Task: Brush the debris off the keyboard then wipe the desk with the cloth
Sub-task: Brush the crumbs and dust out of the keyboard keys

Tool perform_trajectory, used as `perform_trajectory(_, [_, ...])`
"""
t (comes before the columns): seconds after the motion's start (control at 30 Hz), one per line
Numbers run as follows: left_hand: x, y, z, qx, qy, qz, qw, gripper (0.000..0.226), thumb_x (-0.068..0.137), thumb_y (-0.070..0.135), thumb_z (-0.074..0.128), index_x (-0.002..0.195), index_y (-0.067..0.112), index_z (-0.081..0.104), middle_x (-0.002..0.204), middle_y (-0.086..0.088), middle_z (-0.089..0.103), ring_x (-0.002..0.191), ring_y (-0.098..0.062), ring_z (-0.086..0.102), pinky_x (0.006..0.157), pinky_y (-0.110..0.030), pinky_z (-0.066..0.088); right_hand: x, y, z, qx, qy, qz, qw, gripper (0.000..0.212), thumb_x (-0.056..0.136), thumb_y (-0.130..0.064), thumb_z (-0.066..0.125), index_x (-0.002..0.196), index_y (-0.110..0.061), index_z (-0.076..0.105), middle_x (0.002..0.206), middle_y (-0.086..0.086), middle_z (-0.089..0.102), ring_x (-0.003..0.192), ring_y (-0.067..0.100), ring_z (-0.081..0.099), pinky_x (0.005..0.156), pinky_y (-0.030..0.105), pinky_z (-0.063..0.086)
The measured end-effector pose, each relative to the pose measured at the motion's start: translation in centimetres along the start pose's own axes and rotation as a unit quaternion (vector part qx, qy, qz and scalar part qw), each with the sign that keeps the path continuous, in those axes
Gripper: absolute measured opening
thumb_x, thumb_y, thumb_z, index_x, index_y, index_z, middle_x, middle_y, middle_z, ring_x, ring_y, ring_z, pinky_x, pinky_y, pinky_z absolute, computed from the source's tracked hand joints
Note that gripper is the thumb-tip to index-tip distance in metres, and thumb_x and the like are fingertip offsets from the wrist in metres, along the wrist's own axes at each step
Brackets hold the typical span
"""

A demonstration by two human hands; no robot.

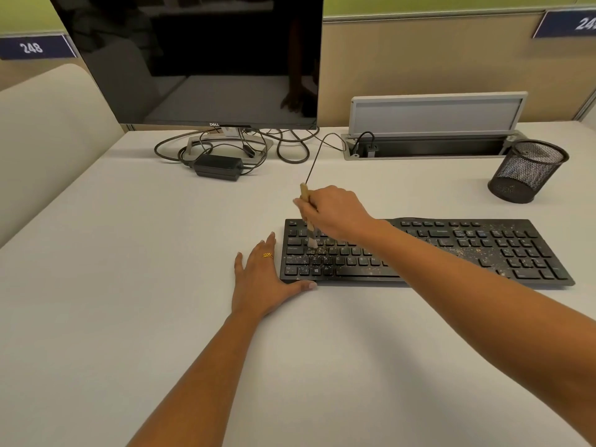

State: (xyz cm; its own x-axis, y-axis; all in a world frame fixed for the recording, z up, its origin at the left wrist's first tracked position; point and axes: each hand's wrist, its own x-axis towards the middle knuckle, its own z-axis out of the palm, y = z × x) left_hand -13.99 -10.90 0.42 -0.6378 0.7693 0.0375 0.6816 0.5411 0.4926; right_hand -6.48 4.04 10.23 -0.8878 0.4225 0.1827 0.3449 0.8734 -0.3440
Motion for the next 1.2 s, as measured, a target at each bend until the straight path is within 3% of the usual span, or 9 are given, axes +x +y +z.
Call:
perform_trajectory(0.1, [0.0,0.1,-0.1,-0.005,-0.002,0.001,1.000,0.129,0.050,0.085,0.051,0.152,0.019,0.010,0.157,0.004,0.024,0.145,-0.009,0.015,0.119,-0.042,-0.004,0.0,0.2,0.2,0.059,0.045,0.050,0.996,0.049,0.100,-0.038,0.032,0.088,-0.008,0.068,0.082,0.005,0.071,0.079,0.023,0.064,0.076,0.037,0.050])
perform_trajectory(0.33, [0.0,0.1,-0.1,-0.004,-0.002,-0.001,1.000,0.128,0.051,0.085,0.053,0.152,0.020,0.011,0.157,0.005,0.023,0.145,-0.008,0.014,0.119,-0.042,-0.003,-0.5,0.0,1.2,0.042,0.015,0.054,0.998,0.051,0.100,-0.036,0.031,0.085,-0.005,0.068,0.080,0.009,0.071,0.079,0.026,0.064,0.078,0.040,0.050])
perform_trajectory(0.53, [0.0,0.1,-0.1,0.001,-0.003,-0.001,1.000,0.131,0.047,0.087,0.048,0.152,0.019,0.011,0.157,0.005,0.023,0.145,-0.009,0.014,0.119,-0.043,-0.002,-0.5,0.1,1.1,0.036,0.027,0.051,0.998,0.053,0.100,-0.041,0.029,0.087,-0.007,0.068,0.081,0.005,0.071,0.078,0.023,0.063,0.075,0.036,0.049])
perform_trajectory(0.67, [0.0,0.1,-0.2,0.001,-0.006,0.001,1.000,0.130,0.048,0.087,0.049,0.152,0.019,0.011,0.157,0.004,0.023,0.145,-0.009,0.014,0.119,-0.043,-0.002,-1.0,0.5,0.3,0.096,-0.012,0.026,0.995,0.047,0.100,-0.040,0.034,0.072,-0.015,0.062,0.067,-0.008,0.061,0.062,0.007,0.053,0.063,0.028,0.040])
perform_trajectory(0.77, [0.0,0.2,-0.2,0.000,-0.008,-0.002,1.000,0.130,0.048,0.086,0.049,0.152,0.019,0.011,0.157,0.004,0.024,0.145,-0.009,0.015,0.119,-0.043,-0.003,-1.4,1.1,-0.1,0.024,-0.038,0.002,0.999,0.050,0.100,-0.043,0.031,0.089,-0.010,0.068,0.082,0.002,0.067,0.074,0.016,0.058,0.069,0.031,0.043])
perform_trajectory(0.87, [0.0,0.2,-0.2,0.000,-0.010,-0.002,1.000,0.126,0.053,0.083,0.056,0.152,0.019,0.011,0.157,0.004,0.023,0.145,-0.009,0.014,0.119,-0.042,-0.003,-1.3,1.4,-0.6,-0.043,-0.020,-0.012,0.999,0.052,0.101,-0.040,0.028,0.091,-0.006,0.066,0.084,0.008,0.067,0.079,0.023,0.060,0.069,0.032,0.042])
perform_trajectory(1.03, [0.0,0.1,-0.2,-0.002,-0.008,-0.001,1.000,0.126,0.053,0.083,0.055,0.152,0.019,0.010,0.157,0.003,0.024,0.145,-0.010,0.015,0.119,-0.042,-0.003,-1.3,1.4,-0.5,0.044,0.018,0.051,0.998,0.049,0.100,-0.042,0.032,0.089,-0.011,0.068,0.078,-0.001,0.063,0.073,0.018,0.053,0.064,0.028,0.033])
perform_trajectory(1.2, [0.0,0.1,-0.2,-0.004,-0.010,0.001,1.000,0.129,0.049,0.085,0.050,0.152,0.019,0.011,0.157,0.003,0.023,0.145,-0.010,0.015,0.119,-0.042,-0.004,-1.4,1.1,0.3,0.039,-0.006,0.050,0.998,0.050,0.100,-0.039,0.031,0.084,-0.008,0.067,0.077,0.001,0.068,0.078,0.022,0.062,0.072,0.034,0.046])
